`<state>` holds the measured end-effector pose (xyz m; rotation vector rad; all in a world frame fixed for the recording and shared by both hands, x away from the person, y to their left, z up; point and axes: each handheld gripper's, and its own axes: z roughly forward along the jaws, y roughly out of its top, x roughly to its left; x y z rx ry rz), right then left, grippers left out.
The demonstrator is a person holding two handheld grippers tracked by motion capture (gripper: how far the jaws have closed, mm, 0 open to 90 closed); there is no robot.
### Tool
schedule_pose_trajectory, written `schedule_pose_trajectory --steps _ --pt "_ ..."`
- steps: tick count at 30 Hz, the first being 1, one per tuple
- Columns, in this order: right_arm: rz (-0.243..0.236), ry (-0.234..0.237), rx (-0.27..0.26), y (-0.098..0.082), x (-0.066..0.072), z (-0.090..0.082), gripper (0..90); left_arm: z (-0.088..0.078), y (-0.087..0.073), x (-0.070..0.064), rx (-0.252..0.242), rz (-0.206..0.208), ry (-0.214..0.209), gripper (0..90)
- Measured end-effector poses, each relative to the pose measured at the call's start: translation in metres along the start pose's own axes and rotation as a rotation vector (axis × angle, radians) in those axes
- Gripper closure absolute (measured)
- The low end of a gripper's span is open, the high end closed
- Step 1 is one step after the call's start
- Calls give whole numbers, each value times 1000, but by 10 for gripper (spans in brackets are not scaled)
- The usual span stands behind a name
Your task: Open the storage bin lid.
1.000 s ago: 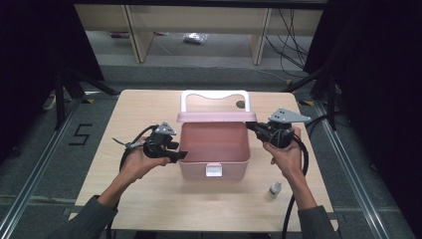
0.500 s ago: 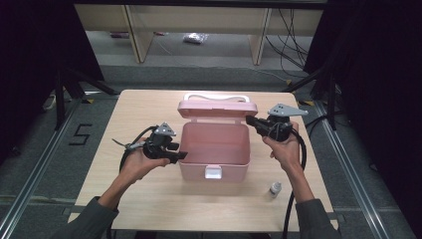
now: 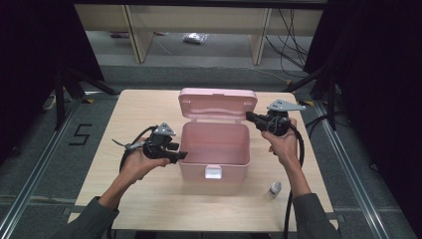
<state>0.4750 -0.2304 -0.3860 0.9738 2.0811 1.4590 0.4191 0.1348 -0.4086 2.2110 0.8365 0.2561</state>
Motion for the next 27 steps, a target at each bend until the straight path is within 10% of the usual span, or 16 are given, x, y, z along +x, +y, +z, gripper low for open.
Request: schedule_pose_trajectory --steps 27 --pt "88 -20 25 1 -19 26 900 0 -1 0 -15 -4 -1 531"
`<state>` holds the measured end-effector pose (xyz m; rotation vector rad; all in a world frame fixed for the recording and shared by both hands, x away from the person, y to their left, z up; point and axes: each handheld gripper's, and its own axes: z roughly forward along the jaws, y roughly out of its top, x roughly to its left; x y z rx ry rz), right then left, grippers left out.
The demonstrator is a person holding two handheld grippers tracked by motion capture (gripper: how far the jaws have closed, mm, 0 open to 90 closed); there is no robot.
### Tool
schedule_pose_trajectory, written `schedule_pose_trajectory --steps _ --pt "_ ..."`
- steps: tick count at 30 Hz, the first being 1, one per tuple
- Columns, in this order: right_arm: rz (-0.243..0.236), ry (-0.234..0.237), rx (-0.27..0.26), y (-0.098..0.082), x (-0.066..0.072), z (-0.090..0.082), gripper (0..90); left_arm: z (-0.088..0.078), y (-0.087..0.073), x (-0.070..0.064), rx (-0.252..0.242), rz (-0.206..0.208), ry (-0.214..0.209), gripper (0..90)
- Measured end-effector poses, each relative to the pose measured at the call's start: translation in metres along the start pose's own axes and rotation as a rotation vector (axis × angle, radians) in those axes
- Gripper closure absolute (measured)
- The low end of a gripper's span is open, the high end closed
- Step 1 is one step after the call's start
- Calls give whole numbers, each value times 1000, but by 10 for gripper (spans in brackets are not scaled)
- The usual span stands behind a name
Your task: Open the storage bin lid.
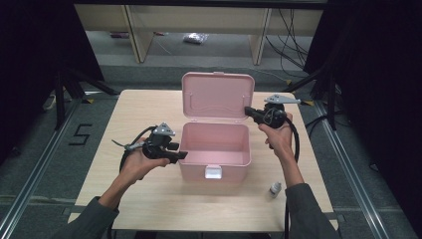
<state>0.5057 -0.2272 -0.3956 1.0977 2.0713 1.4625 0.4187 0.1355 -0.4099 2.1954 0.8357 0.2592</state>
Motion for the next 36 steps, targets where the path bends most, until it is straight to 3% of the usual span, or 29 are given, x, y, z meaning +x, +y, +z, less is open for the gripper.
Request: schedule_pose_trajectory --steps 9,11,13,15,16,21,22,24,25,27,32,33,36 --pt "10 -25 35 5 0 7 899 0 0 1 0 -1 -11 530" --pt "-14 -23 20 5 -3 10 895 0 0 1 -2 -2 -10 529" --pt "6 -26 30 5 -2 10 894 0 0 1 -3 0 -10 527" --pt "-26 -34 27 4 -5 10 889 0 0 1 -5 -2 -9 526" --pt "7 -42 36 3 -4 9 887 0 0 1 -5 -1 -9 526" --pt "3 -60 34 2 -9 8 872 0 0 1 -6 2 -6 523" --pt "16 -57 35 1 -7 6 871 0 0 1 -7 1 -6 523" --pt "-23 -65 34 2 -8 1 869 0 0 0 -7 -2 -2 522" --pt "2 -57 35 1 -6 0 867 0 0 0 -11 -4 -1 522" --pt "-2 -59 30 1 -7 -2 865 0 0 0 -10 -2 0 521" --pt "-55 -80 42 3 -9 -17 849 0 0 0 -13 0 3 522" --pt "-9 -54 62 3 -8 -25 797 0 0 0 -10 7 1 519" --pt "8 -37 95 1 -8 -31 778 0 0 -1 -9 13 6 521"
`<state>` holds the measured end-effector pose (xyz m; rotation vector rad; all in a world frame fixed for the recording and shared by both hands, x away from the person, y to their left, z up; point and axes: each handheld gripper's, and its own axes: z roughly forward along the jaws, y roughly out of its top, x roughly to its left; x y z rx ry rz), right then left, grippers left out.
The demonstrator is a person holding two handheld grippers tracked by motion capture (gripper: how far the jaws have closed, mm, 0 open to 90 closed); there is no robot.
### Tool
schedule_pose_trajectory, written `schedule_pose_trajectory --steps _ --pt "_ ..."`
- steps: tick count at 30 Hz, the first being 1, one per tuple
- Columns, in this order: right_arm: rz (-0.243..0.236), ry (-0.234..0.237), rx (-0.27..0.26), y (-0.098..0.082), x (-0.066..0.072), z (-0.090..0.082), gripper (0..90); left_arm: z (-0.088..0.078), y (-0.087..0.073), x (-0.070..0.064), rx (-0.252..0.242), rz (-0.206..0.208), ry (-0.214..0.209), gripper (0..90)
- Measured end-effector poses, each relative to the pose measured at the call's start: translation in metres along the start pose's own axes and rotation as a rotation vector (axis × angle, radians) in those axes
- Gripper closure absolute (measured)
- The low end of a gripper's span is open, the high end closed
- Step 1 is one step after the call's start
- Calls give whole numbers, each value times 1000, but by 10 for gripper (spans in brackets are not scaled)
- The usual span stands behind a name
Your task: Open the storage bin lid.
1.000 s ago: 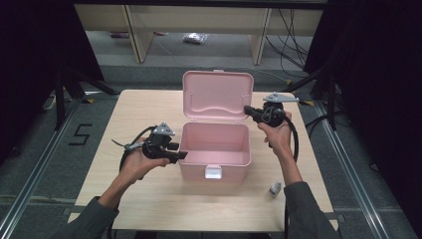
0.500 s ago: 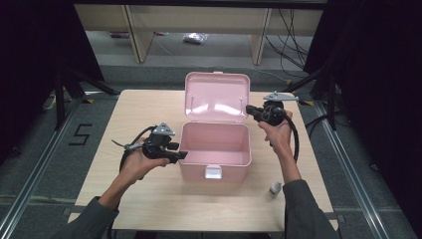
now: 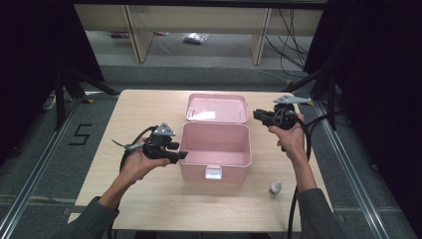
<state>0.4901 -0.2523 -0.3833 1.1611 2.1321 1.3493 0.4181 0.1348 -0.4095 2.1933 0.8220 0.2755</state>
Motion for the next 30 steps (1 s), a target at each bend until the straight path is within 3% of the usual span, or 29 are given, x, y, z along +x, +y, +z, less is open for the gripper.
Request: schedule_pose_trajectory --steps 2,4,5,6,7,12,16,17,18,19,20,23,30 --pt "-26 -29 38 -3 2 -6 735 0 0 0 2 0 -2 518" --pt "-41 -19 109 -8 5 -16 665 0 0 1 -2 -2 -7 517" --pt "-41 -19 109 -8 5 -16 665 0 0 1 0 3 -8 517" --pt "-109 -48 130 -10 5 -22 648 0 0 1 -2 -7 -9 517" --pt "-81 -47 144 -11 8 -26 641 0 0 1 -1 -1 -10 517" --pt "-109 -42 152 -18 12 -41 598 0 0 1 0 3 -9 517" --pt "-104 -53 177 -25 18 -53 553 0 0 1 0 1 -11 516" --pt "-139 -59 174 -27 17 -55 540 0 0 1 0 3 -11 516" --pt "-109 -61 189 -29 21 -58 527 0 0 1 0 0 -11 516" --pt "-109 -61 189 -29 21 -58 527 0 0 1 0 0 -11 516" --pt "-133 -63 191 -31 21 -60 506 0 0 1 -1 -6 -11 516" --pt "-118 -49 221 -41 33 -70 450 1 0 1 2 -5 -11 513" --pt "-145 -35 308 -50 50 -78 408 0 0 1 3 -3 -10 513"
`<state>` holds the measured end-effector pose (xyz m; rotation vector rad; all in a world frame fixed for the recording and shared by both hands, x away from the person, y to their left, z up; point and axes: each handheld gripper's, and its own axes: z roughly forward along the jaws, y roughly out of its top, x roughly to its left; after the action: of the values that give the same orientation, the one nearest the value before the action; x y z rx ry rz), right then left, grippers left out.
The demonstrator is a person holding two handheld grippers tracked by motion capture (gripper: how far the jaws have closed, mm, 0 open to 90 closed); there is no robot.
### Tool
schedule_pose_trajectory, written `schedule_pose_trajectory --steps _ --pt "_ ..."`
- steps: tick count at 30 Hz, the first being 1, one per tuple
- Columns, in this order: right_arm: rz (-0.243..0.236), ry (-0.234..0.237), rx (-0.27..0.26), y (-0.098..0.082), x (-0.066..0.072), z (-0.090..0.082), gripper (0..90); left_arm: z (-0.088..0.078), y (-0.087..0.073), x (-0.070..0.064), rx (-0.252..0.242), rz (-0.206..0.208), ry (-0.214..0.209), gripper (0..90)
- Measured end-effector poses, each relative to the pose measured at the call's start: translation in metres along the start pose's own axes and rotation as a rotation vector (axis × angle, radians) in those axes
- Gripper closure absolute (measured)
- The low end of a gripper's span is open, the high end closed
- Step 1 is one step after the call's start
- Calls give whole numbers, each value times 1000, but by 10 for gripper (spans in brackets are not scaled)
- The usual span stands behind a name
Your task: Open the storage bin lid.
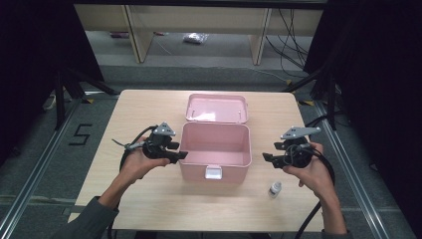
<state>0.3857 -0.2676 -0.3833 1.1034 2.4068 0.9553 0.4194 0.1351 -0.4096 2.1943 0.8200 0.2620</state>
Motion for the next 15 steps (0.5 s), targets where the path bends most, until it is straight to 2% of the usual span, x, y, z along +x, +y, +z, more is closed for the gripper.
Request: schedule_pose_trajectory --steps 3,4,5,7,9,10,11,12,13,15 --pt "-1 -15 31 -3 4 -1 402 0 0 0 -1 0 1 512" --pt "-5 -21 56 -7 8 -2 398 0 0 0 -1 3 0 512" --pt "2 -9 80 -8 11 -4 397 0 0 0 -1 1 -1 512" --pt "-3 -13 91 -9 13 -6 395 0 0 0 -2 -1 -1 511" --pt "-31 -16 115 -12 18 -6 391 0 0 0 -2 -2 -3 511" --pt "0 -10 122 -13 20 -5 391 0 0 0 -1 -1 2 511" --pt "-30 -4 135 -14 18 -6 391 0 0 0 0 -1 -1 511" --pt "-31 -12 127 -16 18 -3 391 0 0 0 0 -1 -1 511" --pt "-21 -1 151 -17 17 -4 391 0 0 0 -1 -2 -2 511" --pt "-20 -6 153 -19 17 -3 391 0 0 0 -1 -1 -2 511"
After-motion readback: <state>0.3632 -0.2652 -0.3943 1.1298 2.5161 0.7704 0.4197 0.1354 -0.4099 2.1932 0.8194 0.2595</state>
